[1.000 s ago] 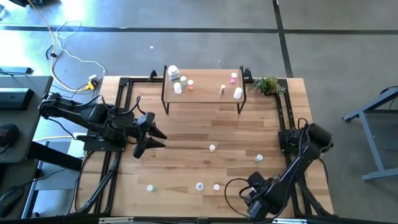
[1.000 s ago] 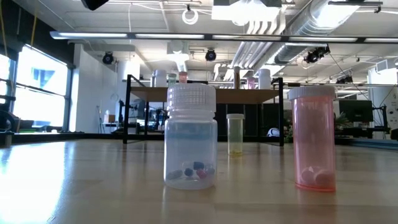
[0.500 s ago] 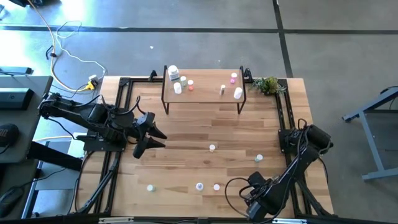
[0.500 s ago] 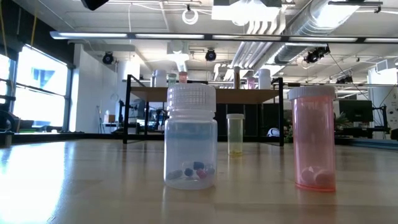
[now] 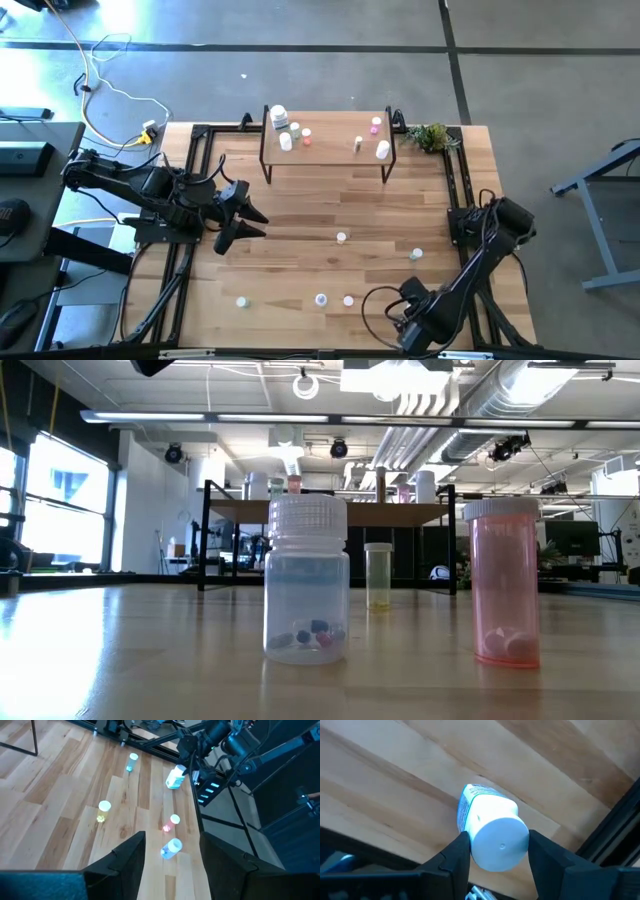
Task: Pick and place medicine bottles onto shelf by color
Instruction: Put the white and blue pill bottle on the shelf
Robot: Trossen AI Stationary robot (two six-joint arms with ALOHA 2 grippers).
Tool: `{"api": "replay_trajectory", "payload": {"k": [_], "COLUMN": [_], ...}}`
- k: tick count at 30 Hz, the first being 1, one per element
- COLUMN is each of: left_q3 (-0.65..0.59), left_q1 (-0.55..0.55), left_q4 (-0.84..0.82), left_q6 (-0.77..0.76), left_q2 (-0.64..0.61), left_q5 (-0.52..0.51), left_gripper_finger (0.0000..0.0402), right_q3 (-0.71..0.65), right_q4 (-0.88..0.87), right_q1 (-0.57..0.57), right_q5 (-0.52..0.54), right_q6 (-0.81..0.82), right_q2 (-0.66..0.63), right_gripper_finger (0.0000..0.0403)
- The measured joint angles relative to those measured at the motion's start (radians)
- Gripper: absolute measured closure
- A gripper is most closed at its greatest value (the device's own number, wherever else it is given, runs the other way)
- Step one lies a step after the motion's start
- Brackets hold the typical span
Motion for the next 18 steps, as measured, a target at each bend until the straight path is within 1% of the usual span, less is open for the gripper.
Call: {"api": "replay_trajectory", "payload": {"k": [11,18], "left_q3": [0.0,0.001], "left_q1": [0.0,0.022], "left_q4": [0.0,0.0], "left_q6": [0.0,0.0], "left_q2": [0.0,0.0], "left_q5": [0.0,0.0], "left_gripper_finger": [0.0222,0.0222], "right_q3": [0.001,0.001], "right_q4": [0.025,0.055], "right_q1": [-0.072,-0.153], "right_q5": [0.045,0.149], "right_q6": [-0.003,-0.031], "right_q2": [-0.125,-0.216], "right_gripper_finger": [0.0255,0.0255]}}
